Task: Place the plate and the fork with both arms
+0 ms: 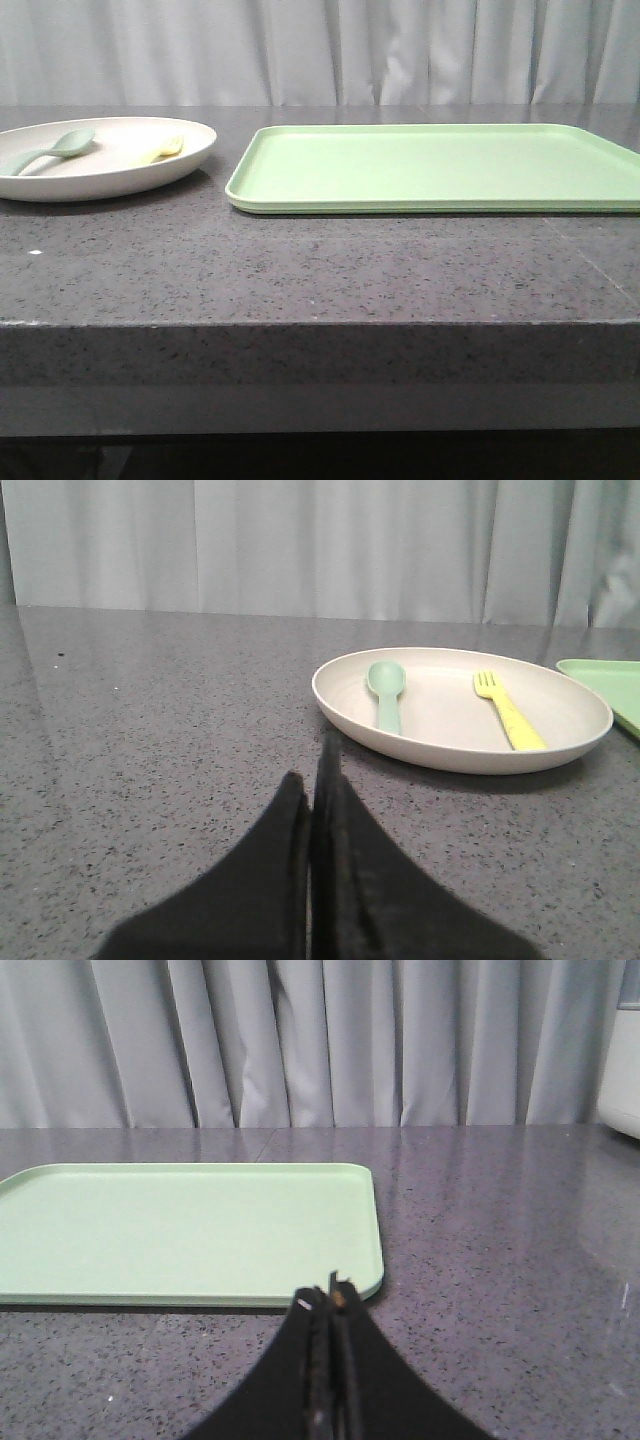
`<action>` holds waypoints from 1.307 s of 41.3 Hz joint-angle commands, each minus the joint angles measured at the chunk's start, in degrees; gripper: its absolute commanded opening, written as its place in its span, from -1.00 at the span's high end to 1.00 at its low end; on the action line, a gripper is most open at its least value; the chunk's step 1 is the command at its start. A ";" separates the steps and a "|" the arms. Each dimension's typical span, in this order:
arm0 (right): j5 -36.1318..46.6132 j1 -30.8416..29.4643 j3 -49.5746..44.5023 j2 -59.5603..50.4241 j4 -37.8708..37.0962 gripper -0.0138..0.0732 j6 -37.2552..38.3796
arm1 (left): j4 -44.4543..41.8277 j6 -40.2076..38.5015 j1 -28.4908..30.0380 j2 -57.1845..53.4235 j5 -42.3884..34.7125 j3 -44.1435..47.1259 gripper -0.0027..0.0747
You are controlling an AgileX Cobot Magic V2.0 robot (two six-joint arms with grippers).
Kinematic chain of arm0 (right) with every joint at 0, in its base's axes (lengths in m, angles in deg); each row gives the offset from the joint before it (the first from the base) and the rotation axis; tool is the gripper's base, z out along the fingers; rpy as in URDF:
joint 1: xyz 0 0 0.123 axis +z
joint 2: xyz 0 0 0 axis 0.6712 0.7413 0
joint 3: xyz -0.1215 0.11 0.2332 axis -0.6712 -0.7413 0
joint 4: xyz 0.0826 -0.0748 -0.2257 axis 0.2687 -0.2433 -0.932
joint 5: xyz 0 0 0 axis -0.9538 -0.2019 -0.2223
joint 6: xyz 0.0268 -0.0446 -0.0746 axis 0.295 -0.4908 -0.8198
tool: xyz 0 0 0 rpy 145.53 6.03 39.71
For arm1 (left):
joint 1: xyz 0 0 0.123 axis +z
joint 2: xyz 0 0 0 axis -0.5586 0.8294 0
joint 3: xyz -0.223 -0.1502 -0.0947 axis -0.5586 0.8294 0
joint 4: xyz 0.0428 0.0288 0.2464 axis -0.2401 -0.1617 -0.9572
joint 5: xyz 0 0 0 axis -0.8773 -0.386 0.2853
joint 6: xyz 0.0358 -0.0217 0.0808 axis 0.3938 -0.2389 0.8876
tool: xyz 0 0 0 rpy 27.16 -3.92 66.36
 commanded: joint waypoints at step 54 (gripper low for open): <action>-18.36 0.11 31.83 11.92 -1.53 0.84 -0.62 | 0.48 -0.03 0.05 12.19 10.21 -31.97 0.98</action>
